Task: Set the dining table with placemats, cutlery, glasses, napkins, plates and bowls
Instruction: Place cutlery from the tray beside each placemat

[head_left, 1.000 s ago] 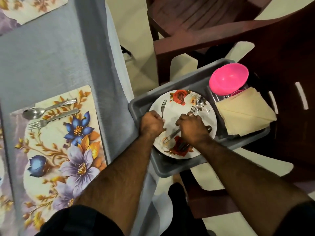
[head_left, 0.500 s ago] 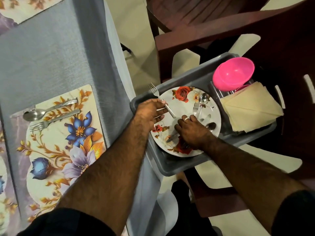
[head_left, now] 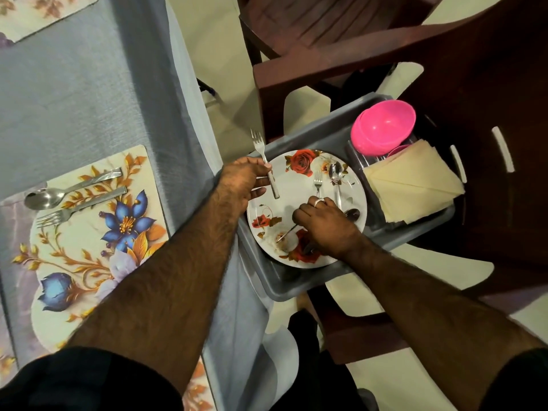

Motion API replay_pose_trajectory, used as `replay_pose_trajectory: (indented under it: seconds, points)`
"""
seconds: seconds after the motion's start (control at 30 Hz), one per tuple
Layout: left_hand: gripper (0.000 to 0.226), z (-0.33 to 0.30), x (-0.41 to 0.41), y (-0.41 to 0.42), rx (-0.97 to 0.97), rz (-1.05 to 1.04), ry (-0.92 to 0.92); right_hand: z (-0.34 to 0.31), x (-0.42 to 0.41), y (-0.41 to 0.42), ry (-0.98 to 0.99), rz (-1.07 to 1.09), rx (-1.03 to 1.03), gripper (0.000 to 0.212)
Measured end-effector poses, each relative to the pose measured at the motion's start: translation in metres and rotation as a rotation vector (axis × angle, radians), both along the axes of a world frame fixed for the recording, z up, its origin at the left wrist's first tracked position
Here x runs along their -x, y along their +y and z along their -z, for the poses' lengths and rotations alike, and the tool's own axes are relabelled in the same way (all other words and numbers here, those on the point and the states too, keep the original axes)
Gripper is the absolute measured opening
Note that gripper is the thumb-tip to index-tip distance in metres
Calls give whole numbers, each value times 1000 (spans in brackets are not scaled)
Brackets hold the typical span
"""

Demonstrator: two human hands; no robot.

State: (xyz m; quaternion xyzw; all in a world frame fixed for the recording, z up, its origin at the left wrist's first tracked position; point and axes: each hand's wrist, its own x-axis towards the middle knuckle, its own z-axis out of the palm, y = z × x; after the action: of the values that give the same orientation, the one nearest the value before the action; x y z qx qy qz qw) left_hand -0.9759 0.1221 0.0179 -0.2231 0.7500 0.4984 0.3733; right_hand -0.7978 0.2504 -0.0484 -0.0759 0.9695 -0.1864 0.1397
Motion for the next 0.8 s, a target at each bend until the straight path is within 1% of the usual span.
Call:
replay_pose_trajectory:
  seconds: [0.03, 0.1, 0.17, 0.23, 0.27, 0.3, 0.37, 0.4, 0.43, 0.5, 0.57, 0.63, 0.67, 0.7, 0.8]
  points:
    - [8, -2, -1, 0, -3, -4, 4, -3, -2, 1, 37, 52, 61, 43]
    - [8, -5, -3, 1, 3, -8, 12, -9, -8, 1, 57, 260, 247, 35]
    - [8, -7, -4, 1, 0, -9, 14, -21, -14, -6, 48, 584, 466, 19]
    - [9, -10, -6, 1, 6, -5, 20, -30, -20, -10, 116, 982, 655, 11]
    - [10, -10, -9, 1, 13, 3, 22, -34, -22, -9, 135, 1181, 686, 11]
    - [11, -11, -12, 3, 17, 12, 22, -37, -24, -7, 121, 1343, 672, 12]
    - [12, -12, -24, 5, 17, 37, 6, -36, -29, 2, -21, 1535, 615, 16]
    - [13, -12, -30, 7, 16, 51, -6, -32, -33, 5, -108, 1567, 577, 20]
    - [15, -10, -37, 8, 17, 62, -20, -27, -36, 9, -170, 1547, 516, 25]
    - [15, -7, -49, 11, 21, 87, -40, -16, -41, 15, -220, 1371, 316, 34]
    - [13, -5, -59, 12, 32, 111, -53, -5, -43, 20, -283, 1160, 95, 51]
    - [12, -2, -67, 12, 42, 136, -59, 5, -43, 25, -298, 1068, -41, 68]
    - [12, -1, -70, 10, 47, 149, -58, 7, -42, 26, -298, 1056, -78, 70]
    - [13, 0, -73, 9, 49, 157, -58, 8, -41, 28, -307, 1042, -97, 67]
    - [14, 1, -76, 5, 66, 168, -68, 12, -38, 33, -354, 998, -114, 48]
